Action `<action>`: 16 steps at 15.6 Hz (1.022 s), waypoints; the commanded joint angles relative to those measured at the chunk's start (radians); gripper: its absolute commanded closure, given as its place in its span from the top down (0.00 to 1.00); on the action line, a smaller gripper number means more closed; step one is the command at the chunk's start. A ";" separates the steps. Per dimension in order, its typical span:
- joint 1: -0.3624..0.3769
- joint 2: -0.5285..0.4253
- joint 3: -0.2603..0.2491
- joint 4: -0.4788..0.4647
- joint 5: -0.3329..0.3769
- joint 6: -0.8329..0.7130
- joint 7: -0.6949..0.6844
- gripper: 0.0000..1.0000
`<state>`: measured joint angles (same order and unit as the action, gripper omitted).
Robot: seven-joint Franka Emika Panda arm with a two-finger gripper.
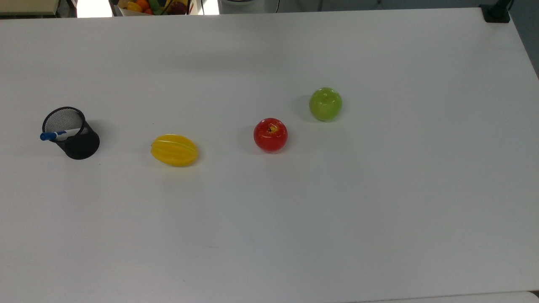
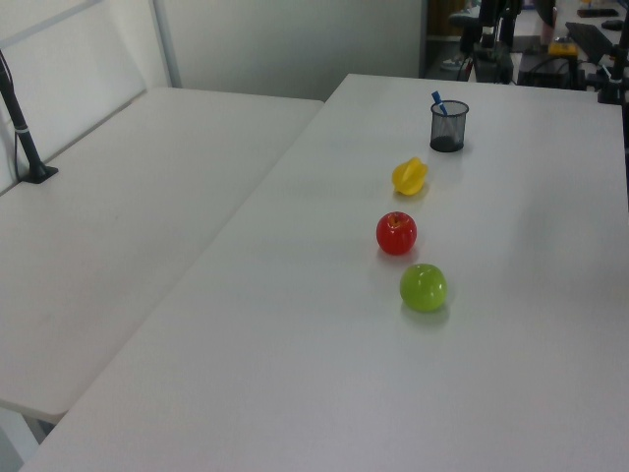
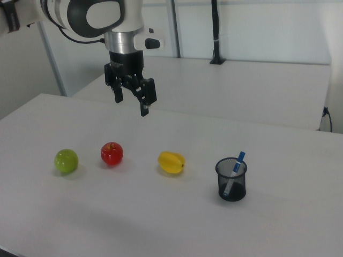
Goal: Take marker pen
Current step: 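Move the open gripper over the black mesh pen cup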
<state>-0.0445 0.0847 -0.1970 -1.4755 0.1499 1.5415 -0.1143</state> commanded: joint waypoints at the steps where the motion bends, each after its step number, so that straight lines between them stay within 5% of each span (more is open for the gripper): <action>1: -0.003 0.004 -0.006 -0.009 0.011 0.058 -0.025 1.00; 8: -0.011 0.064 -0.007 -0.011 0.005 0.184 -0.019 1.00; 16: -0.023 0.164 -0.119 -0.017 0.033 0.452 -0.067 1.00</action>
<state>-0.0678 0.1979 -0.2844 -1.4812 0.1540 1.8962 -0.1406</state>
